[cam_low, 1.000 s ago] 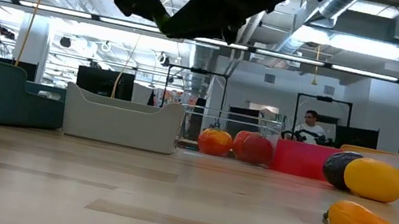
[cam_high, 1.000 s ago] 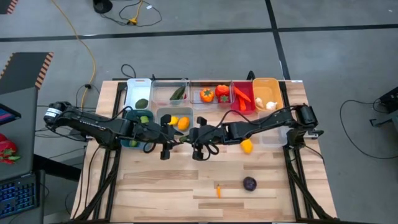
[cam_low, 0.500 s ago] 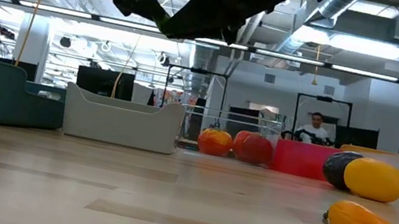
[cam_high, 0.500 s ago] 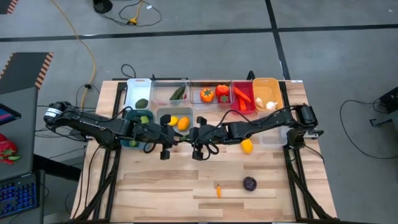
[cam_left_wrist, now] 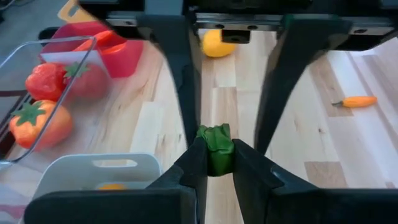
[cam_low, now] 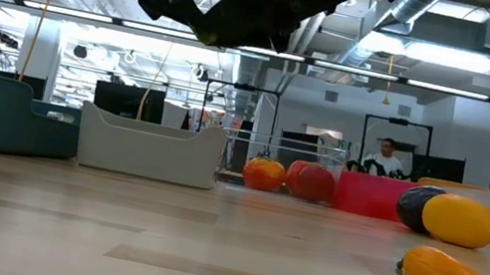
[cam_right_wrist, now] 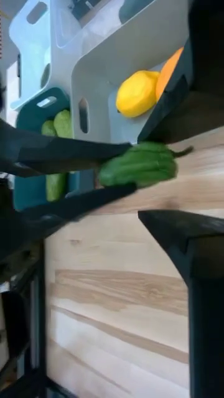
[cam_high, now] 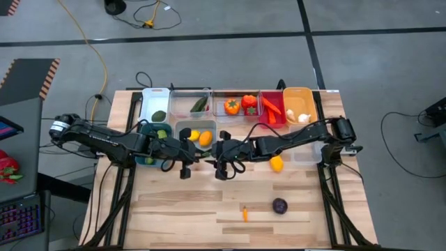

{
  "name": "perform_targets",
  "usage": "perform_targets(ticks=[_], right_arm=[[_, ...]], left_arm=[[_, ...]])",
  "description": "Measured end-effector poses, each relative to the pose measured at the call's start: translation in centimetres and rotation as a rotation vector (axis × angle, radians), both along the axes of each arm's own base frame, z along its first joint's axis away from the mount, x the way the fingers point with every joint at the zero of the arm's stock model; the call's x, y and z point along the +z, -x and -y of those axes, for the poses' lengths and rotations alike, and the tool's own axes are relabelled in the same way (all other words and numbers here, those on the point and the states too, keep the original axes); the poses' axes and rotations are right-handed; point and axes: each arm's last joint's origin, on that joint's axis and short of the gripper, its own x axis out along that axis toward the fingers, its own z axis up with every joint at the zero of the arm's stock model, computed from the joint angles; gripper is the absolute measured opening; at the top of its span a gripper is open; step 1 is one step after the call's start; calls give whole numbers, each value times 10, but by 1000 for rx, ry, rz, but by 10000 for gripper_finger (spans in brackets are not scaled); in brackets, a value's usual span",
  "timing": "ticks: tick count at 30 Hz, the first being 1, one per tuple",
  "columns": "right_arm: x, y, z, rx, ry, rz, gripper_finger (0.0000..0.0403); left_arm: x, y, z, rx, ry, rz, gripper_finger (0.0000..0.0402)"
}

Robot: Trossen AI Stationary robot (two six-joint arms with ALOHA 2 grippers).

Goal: Sort produce into baskets
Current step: Put the green chili pepper into the top left transparent bin

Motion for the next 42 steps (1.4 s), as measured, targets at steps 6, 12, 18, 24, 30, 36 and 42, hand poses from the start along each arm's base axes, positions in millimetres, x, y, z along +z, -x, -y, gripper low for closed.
perform_targets(ticks=[6,12,18,24,30,36,42], right_arm=[[13,22,3,6,21,-129,227],[29,46,5,9,31,-219,228],[32,57,-5,41,41,-269,228],[28,59,-17,76,51,-296,228],[28,60,-25,96,53,-294,228],[19,65,-35,96,25,-322,228],[14,72,-48,92,-15,-355,228]], left_arm=[[0,0,-2,69,-25,7,48],[1,1,-23,295,-123,19,48],[2,4,-65,497,-199,-7,48],[-1,14,-108,639,-173,-44,48],[-2,26,-138,747,-164,-69,48],[-3,34,-153,779,-129,-74,68],[-3,38,-159,814,-138,-80,115]])
